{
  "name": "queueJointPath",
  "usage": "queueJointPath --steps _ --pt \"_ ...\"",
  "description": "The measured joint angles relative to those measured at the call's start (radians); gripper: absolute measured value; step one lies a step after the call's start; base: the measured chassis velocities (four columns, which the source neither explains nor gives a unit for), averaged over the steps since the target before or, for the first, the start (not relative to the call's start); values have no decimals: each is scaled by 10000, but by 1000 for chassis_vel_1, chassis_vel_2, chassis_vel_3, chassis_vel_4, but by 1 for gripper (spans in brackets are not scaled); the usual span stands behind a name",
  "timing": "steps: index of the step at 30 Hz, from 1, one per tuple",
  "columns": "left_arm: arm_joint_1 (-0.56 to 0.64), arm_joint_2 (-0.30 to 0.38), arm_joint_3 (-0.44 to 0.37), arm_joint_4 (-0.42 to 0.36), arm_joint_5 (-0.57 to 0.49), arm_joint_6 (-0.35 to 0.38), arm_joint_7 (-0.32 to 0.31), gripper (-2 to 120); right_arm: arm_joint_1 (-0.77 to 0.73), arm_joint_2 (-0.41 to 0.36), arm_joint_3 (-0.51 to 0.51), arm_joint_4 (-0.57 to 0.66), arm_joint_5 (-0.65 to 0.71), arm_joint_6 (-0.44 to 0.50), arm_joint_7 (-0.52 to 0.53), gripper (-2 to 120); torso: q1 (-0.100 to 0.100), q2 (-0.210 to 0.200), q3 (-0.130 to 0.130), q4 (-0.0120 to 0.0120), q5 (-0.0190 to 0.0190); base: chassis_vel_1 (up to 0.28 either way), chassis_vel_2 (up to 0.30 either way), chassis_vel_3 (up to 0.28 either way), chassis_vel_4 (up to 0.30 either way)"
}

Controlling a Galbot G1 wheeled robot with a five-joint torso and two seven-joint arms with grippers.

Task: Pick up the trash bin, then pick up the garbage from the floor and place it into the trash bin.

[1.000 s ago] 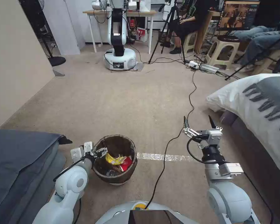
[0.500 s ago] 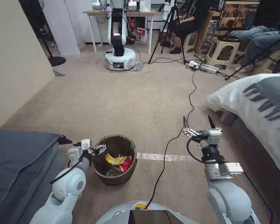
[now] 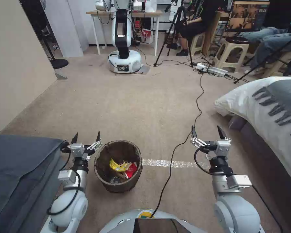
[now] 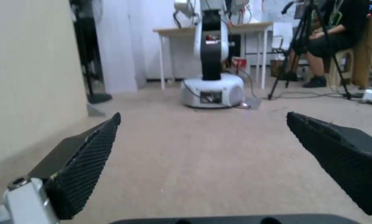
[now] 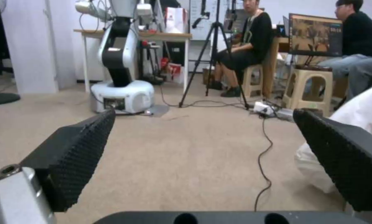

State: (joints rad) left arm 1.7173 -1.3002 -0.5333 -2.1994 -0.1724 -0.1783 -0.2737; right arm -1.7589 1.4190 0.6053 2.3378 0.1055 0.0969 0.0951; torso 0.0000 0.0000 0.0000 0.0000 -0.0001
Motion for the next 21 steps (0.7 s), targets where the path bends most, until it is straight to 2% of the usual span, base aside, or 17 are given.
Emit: queueJointPath --steps 3,8,21 --pt "439 -243 -35 -159 748 -595 -137 100 -366 407 23 -69 -255 365 -189 100 0 0 0 -1 1 0 0 0 0" --pt "856 -597 -74 -310 1396 -951 -229 100 -791 809 24 -130 -434 804 -370 100 0 0 0 -1 0 0 0 0 0" --pt "1042 -708 -15 -385 1573 -953 -312 100 -854 811 107 -226 -468 1031 -371 100 0 0 0 0 1 0 0 0 0"
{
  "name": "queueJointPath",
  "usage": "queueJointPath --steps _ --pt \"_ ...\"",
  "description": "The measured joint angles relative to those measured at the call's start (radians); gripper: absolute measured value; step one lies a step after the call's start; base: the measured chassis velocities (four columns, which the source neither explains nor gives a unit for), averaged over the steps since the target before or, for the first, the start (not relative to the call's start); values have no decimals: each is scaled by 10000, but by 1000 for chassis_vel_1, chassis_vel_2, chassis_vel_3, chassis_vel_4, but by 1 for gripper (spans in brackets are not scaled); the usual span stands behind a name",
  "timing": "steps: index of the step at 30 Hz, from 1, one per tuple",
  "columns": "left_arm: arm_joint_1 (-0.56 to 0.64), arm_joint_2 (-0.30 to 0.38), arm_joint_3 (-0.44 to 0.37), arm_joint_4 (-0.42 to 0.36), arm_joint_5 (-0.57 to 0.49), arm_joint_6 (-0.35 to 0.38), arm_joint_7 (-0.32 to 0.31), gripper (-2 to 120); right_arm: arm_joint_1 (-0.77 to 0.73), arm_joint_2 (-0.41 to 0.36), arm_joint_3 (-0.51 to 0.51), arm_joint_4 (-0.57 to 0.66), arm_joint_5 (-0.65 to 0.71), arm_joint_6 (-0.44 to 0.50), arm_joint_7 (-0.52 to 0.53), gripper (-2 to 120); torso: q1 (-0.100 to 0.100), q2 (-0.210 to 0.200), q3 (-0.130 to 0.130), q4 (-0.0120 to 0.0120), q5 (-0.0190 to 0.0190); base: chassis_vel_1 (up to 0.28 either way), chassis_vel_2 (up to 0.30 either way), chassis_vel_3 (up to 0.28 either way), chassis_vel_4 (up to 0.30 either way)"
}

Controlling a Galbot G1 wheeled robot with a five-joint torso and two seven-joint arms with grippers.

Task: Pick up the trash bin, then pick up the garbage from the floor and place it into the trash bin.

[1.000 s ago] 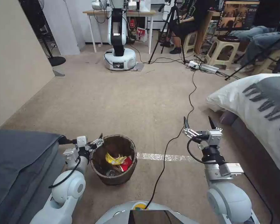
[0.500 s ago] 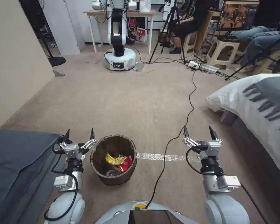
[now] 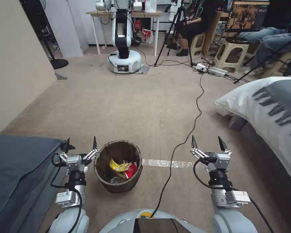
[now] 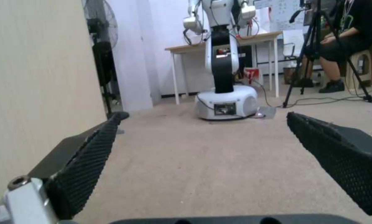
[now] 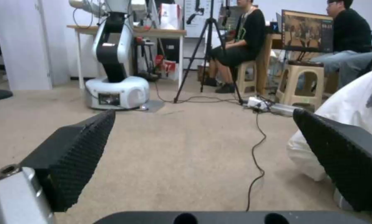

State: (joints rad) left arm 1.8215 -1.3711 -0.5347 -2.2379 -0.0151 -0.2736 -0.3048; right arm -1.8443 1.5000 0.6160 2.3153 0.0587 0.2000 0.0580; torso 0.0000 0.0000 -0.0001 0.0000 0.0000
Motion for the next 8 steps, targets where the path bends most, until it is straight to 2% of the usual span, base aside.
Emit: queueJointPath --steps 8 --pt "-16 7 6 0 -32 37 -6 100 8 -10 2 0 0 -3 6 100 0 0 0 0 0 0 0 0 0"
